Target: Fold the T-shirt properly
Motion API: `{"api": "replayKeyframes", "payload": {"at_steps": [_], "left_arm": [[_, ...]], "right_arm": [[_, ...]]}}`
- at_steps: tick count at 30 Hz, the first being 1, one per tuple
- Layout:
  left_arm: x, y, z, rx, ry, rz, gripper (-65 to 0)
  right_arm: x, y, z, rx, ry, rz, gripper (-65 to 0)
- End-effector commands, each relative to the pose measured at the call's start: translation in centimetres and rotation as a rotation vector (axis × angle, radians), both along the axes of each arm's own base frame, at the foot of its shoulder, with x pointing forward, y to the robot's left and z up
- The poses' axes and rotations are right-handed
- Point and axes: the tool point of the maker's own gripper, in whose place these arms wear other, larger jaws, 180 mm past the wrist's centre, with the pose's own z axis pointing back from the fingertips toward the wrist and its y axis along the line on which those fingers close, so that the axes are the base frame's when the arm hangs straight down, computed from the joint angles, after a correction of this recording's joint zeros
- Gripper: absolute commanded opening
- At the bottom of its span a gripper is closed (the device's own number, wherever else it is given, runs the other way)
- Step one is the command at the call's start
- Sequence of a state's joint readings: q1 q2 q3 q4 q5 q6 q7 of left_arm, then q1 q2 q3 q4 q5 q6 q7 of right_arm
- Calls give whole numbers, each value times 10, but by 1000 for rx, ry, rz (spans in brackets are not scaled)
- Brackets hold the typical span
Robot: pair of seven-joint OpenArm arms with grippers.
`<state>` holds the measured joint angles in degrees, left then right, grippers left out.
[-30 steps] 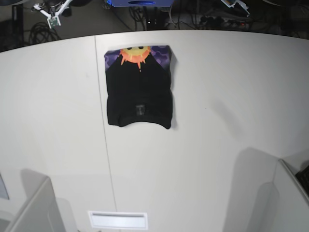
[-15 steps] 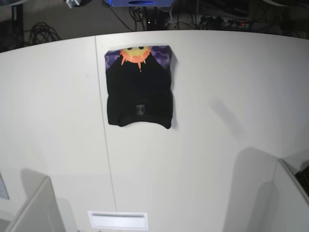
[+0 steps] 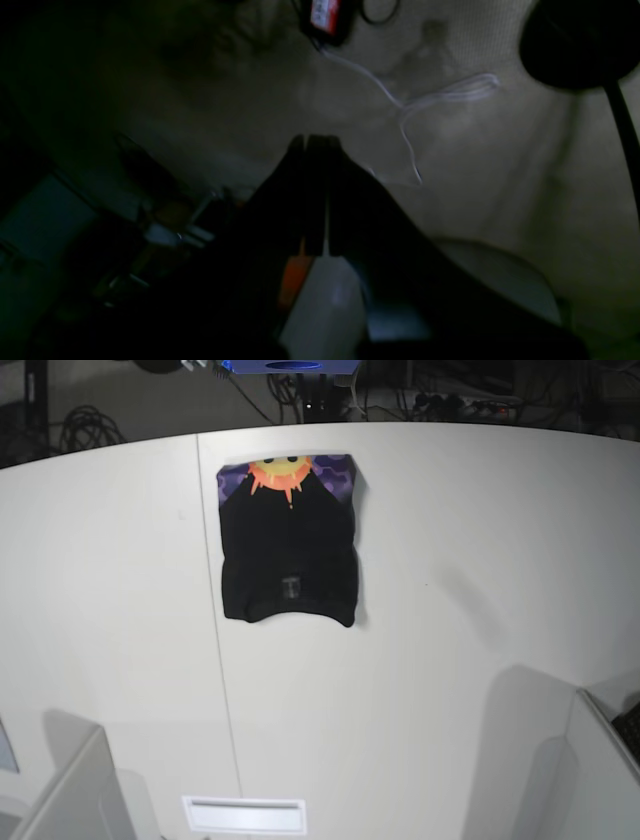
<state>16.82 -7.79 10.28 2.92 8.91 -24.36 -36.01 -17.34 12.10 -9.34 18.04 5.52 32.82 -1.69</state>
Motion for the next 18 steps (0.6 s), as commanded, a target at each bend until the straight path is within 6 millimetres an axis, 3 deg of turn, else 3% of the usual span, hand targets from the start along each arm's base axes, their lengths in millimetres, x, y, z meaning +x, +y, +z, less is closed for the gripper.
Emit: {"api": "replayKeyframes", "payload": {"at_steps": [1, 8, 12, 14, 18], "left_arm": [[-7, 1, 0, -3, 28, -1, -650], [27, 19, -19, 85, 123, 90, -650], [43, 21, -20, 83, 86, 76, -650], [53, 19, -20, 77, 63, 64, -650], [64, 18, -20, 75, 40, 69, -650]], "right_arm": [[-1, 4, 0, 13, 5, 3, -650], [33, 7, -9, 1, -61, -17, -650], [55, 5, -19, -93, -177, -48, -650], [66, 15, -23, -117, -241, -62, -650], [71, 15, -26, -170, -272, -76, -650]]}}
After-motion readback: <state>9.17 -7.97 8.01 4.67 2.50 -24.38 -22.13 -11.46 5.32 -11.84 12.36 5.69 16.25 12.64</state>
